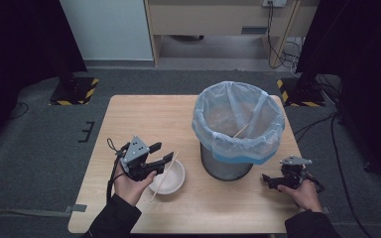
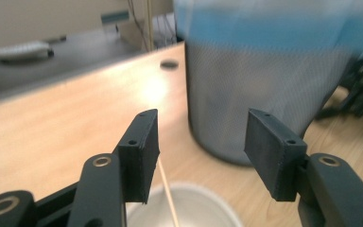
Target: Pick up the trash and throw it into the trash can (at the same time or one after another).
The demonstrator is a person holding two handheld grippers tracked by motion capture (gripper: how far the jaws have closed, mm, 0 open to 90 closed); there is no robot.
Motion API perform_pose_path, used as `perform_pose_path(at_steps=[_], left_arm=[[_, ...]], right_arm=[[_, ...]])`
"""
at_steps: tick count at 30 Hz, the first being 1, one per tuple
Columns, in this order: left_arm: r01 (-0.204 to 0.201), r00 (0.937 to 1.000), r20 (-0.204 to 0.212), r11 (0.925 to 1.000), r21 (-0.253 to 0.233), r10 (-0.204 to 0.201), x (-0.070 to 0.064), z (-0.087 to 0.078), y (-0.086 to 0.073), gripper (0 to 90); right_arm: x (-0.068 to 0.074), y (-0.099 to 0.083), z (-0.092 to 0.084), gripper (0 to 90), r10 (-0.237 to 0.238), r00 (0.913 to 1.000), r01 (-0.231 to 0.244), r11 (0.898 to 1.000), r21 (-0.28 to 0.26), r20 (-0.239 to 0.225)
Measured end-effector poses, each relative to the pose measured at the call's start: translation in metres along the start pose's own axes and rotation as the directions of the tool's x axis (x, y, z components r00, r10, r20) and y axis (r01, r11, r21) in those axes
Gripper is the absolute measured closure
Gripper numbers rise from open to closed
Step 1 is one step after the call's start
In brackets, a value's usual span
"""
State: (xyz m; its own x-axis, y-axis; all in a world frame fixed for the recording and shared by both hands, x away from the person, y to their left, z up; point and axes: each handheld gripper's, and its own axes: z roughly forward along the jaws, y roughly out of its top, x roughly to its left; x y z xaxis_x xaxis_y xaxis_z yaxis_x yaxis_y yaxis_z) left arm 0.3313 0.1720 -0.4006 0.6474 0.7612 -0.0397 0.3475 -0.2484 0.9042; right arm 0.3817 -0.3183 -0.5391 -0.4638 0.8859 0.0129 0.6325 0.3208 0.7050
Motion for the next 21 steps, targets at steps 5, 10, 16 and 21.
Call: perform_pose_path(at_steps=[5, 10, 16, 21], left_arm=[[0.029, 0.9995, -0.017, 0.9974, 0.066, -0.028, 0.005, 0.01, -0.028, 46.9], [0.065, 0.9974, -0.041, 0.9894, 0.13, -0.06, 0.015, 0.019, -0.049, 48.2], [0.108, 0.9937, -0.048, 0.9748, 0.195, -0.101, 0.02, 0.028, -0.064, 49.9], [0.136, 0.9904, -0.055, 0.9645, 0.226, -0.127, 0.023, 0.035, -0.069, 52.3]], right_arm=[[0.0, 0.0, 0.0, 0.8, 0.0, 1.0, 0.0, 1.0, 0.0, 0.0], [0.0, 0.0, 0.0, 0.8, -0.003, 1.0, 0.003, 1.0, -0.001, 0.0], [0.0, 0.0, 0.0, 0.9, -0.005, 1.0, 0.005, 1.0, -0.003, 0.001], [0.0, 0.0, 0.0, 0.9, -0.006, 1.0, 0.006, 1.0, -0.003, 0.001]])
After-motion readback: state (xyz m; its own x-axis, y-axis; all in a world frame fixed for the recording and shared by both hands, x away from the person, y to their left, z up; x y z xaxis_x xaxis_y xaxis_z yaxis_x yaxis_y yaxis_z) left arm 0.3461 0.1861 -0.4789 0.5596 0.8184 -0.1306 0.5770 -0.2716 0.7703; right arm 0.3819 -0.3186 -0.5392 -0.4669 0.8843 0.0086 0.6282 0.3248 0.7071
